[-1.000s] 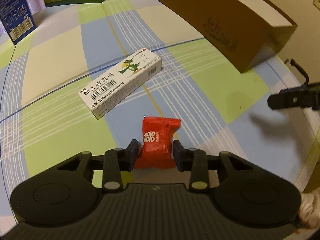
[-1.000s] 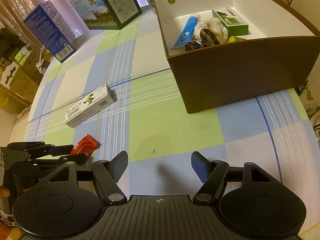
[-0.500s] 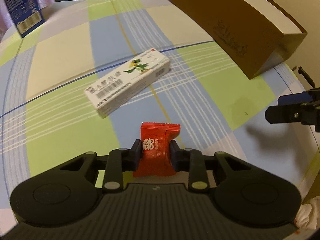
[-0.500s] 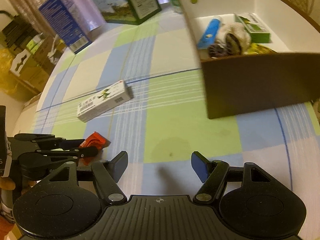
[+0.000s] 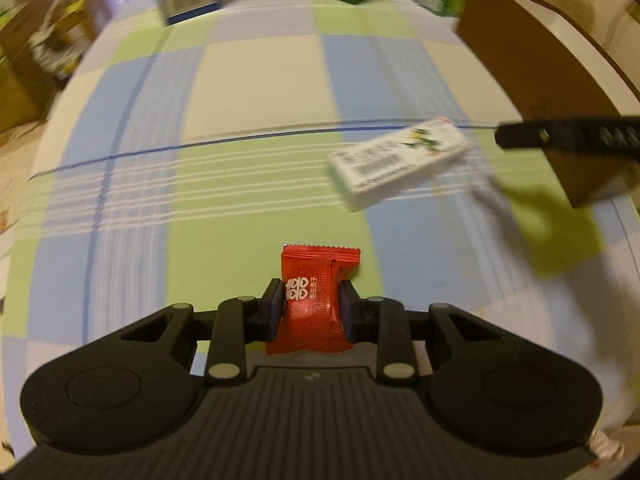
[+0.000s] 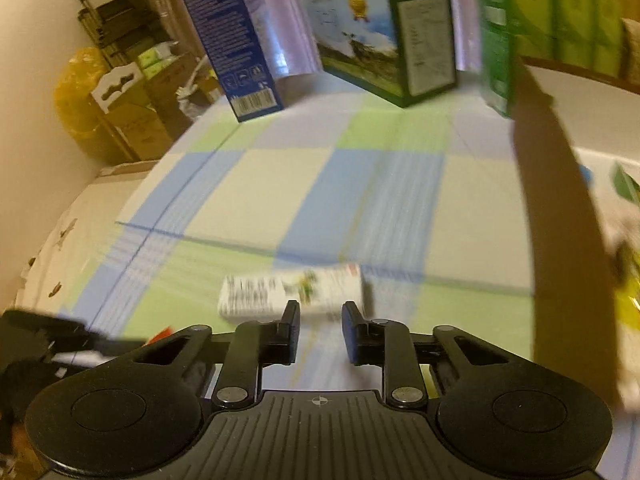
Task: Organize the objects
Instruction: 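Grasp the white ointment box with the right tool while the left tool holds the candy, then carry the ointment box and red candy over the brown box with both tools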
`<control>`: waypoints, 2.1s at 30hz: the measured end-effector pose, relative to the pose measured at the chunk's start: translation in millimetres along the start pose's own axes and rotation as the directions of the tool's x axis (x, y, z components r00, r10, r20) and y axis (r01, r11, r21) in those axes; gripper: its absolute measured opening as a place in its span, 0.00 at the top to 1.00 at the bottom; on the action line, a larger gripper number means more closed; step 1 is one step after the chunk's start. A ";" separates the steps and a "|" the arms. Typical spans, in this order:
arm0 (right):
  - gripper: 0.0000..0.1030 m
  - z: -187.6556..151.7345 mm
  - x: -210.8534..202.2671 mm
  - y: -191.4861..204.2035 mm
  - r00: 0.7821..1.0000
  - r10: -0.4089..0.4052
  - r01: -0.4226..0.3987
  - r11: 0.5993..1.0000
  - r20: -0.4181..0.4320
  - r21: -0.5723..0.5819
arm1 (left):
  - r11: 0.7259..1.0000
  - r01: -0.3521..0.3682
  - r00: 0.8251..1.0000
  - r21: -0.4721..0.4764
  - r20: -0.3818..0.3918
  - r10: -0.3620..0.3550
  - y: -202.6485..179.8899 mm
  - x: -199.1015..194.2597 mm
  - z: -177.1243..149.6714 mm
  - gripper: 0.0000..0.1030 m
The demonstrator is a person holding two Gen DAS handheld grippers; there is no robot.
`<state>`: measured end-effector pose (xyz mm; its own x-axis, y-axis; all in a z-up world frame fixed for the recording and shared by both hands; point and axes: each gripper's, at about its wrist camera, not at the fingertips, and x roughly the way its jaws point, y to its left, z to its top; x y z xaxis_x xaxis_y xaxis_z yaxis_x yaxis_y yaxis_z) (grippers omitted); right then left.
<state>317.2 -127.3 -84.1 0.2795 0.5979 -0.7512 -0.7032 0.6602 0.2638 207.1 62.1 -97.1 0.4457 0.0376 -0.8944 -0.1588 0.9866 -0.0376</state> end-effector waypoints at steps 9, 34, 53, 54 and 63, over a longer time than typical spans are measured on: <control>0.80 39.1 77.8 -12.2 0.996 0.030 -0.032 0.999 -0.080 -0.018 | 0.991 -0.065 0.998 -0.114 -0.013 0.064 40.7 -3.0 -5.0 0.76; 0.49 -24.2 17.8 52.7 0.991 0.049 -0.053 0.998 -0.124 -0.030 | 0.992 -0.015 1.000 -0.126 -0.018 0.013 47.7 4.3 1.1 0.76; 0.64 -59.4 49.9 78.8 0.979 -0.036 0.003 0.987 -0.203 -0.160 | 0.992 -0.011 1.000 -0.126 -0.008 0.010 45.5 -12.5 -17.5 0.76; 0.64 -60.4 48.2 77.9 0.978 -0.034 0.002 0.988 -0.204 -0.156 | 0.992 -0.011 1.000 -0.125 -0.006 0.010 44.8 -13.7 -18.4 0.76; 0.65 -62.8 16.1 71.9 0.988 -0.018 0.000 0.993 -0.155 -0.114 | 0.995 0.005 1.000 -0.096 0.019 -0.003 29.7 -27.8 -21.2 0.76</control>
<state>230.1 -98.8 -115.2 0.1876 0.5082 -0.8406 -0.7731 0.6043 0.1928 171.3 86.9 -82.8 0.4626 0.0377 -0.8858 -0.2409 0.9668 -0.0847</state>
